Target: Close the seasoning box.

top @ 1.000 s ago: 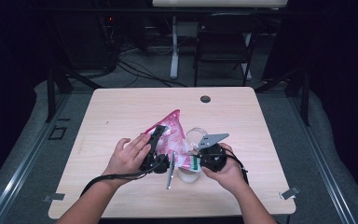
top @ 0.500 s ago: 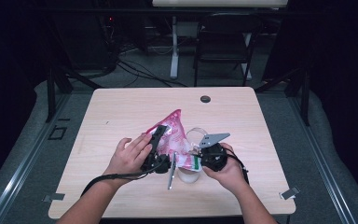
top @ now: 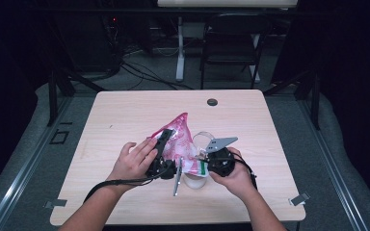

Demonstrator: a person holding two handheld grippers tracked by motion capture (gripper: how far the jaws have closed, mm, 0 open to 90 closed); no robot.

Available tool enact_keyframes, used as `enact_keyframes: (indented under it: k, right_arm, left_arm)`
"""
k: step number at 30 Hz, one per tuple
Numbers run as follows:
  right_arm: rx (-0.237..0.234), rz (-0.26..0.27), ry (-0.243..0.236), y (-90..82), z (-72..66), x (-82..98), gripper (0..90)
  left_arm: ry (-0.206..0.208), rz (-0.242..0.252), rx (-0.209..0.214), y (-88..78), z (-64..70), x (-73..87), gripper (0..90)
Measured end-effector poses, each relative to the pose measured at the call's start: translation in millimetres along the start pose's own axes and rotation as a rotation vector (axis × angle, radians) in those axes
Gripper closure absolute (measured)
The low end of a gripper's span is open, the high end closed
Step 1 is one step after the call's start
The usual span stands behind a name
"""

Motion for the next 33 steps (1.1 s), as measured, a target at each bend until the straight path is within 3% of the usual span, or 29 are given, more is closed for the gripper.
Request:
enact_keyframes:
  k: [22, 33]
  right_arm:
    - [-0.01, -0.006, -0.007, 1.1, -1.7, -0.2, 90.0]
    - [-0.015, -0.006, -0.007, 1.2, -1.8, 0.0, 90.0]
  left_arm:
    - [0.051, 0.015, 0.002, 0.2, -3.3, -0.4, 61.0]
    - [0.052, 0.025, -0.007, -0.8, -3.2, -1.7, 61.0]
Point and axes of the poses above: each handheld gripper's, and its own axes: y roughly forward along the jaws, x roughly out of its underside, z roughly to its right, the point moved 5 cm from there along y, roughly forward along the jaws, and after that the axes turned 11 degrees about -x, right-handed, at the moved point
